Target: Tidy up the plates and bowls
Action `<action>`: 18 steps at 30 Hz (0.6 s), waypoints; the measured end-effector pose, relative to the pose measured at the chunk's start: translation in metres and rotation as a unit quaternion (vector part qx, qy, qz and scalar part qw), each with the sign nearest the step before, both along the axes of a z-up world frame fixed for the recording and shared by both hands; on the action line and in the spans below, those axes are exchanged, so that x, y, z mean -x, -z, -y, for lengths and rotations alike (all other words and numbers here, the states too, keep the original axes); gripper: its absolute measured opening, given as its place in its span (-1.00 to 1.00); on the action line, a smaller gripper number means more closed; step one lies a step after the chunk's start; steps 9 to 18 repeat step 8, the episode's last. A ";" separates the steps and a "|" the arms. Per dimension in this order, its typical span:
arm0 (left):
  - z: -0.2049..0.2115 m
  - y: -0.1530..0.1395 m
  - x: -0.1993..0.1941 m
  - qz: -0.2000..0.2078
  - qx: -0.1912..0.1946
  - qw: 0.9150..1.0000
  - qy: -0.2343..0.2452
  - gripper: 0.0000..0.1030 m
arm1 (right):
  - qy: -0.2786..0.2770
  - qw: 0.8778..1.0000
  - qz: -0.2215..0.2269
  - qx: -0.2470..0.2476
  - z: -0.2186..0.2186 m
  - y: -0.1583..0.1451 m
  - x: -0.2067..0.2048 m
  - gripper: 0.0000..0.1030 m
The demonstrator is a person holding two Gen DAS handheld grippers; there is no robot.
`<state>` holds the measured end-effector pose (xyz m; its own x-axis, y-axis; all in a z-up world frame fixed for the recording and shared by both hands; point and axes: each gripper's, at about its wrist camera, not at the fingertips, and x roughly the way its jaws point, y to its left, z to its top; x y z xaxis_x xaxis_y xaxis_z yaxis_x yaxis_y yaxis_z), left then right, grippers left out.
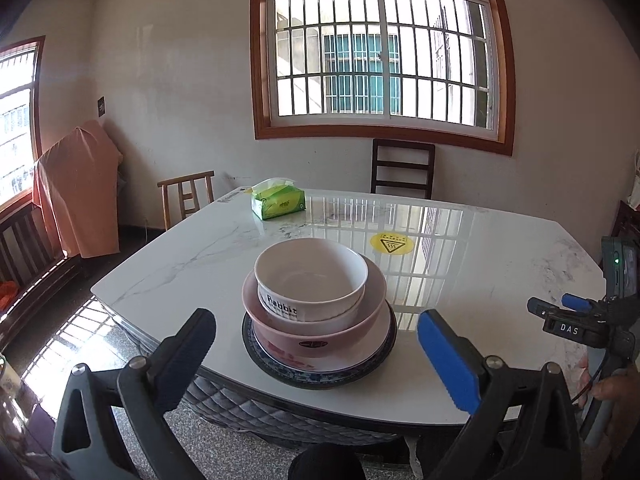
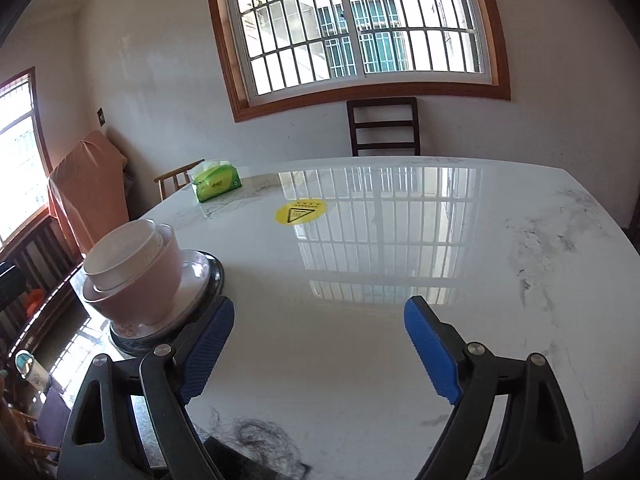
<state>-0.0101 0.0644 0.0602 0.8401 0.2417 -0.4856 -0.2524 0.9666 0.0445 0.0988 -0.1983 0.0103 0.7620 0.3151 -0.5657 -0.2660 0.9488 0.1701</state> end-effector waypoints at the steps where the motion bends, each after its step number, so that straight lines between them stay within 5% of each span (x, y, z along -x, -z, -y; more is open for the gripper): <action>1: 0.000 0.002 -0.001 -0.003 -0.004 1.000 -0.007 1.00 | 0.017 1.000 -0.016 0.021 0.011 0.007 -0.013 0.65; 5: -0.010 0.008 -0.002 -0.010 0.004 1.000 -0.023 1.00 | 0.078 0.988 -0.093 0.097 0.057 0.036 -0.067 0.64; 8: -0.012 0.011 0.000 -0.014 -0.004 0.999 -0.033 1.00 | 0.110 0.977 -0.148 0.107 0.091 0.057 -0.099 0.63; 18: -0.012 0.011 0.000 -0.014 -0.004 0.999 -0.033 1.00 | 0.110 0.977 -0.148 0.107 0.091 0.057 -0.099 0.63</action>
